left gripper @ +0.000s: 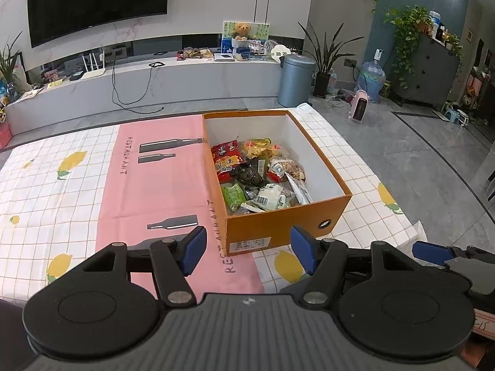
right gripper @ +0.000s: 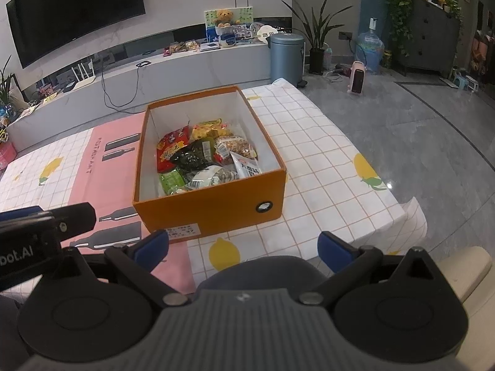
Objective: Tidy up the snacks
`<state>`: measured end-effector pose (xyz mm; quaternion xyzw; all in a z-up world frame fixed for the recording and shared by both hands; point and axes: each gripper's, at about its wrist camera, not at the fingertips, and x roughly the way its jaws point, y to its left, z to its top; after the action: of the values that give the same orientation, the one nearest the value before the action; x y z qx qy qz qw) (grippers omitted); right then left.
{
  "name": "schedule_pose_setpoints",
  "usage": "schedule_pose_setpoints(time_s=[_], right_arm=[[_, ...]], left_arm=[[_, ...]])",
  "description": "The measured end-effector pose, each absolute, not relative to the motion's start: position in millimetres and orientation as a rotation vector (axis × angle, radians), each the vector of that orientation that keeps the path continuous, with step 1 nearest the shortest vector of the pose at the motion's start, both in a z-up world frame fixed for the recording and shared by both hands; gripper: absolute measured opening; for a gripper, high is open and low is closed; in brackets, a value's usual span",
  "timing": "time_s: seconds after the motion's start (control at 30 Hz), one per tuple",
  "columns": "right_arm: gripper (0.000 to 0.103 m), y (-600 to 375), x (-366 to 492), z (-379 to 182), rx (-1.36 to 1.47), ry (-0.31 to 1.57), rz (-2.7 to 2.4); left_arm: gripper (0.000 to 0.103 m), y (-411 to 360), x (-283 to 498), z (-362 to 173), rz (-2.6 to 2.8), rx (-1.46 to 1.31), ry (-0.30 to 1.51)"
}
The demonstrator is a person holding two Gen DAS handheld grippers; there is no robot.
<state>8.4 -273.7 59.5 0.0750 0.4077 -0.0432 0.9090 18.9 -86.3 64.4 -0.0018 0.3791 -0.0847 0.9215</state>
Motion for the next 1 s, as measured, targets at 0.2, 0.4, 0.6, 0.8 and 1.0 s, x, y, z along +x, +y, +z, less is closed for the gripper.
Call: schedule_pose_setpoints(time_s=[0.2, 0.4, 0.6, 0.8, 1.0], right_arm=[[0.100, -273.0, 9.0, 58.6, 0.155, 0.843, -0.087], [0.100, -271.3, 8.9, 58.7, 0.141, 0.842, -0.086], [0.100, -271.1, 9.3, 58.0, 0.131, 0.842, -0.089], [0.100, -272.8, 8.9, 59.2, 0.141, 0.835, -0.084], [0.100, -270.8, 8.6, 58.7, 0.129, 0.834, -0.085]], left_arm=[[0.073, -86.2, 18.8, 63.5, -0.174, -0.005, 0.780], [0.073, -86.2, 19.0, 62.9, -0.176, -0.008, 0.783], [0.074, -86.1, 19.1, 60.6, -0.173, -0.010, 0.785], [0.075, -86.5, 18.8, 59.3, -0.169, -0.014, 0.776], [0.075, -86.7, 18.7, 59.3, -0.165, -0.011, 0.780]])
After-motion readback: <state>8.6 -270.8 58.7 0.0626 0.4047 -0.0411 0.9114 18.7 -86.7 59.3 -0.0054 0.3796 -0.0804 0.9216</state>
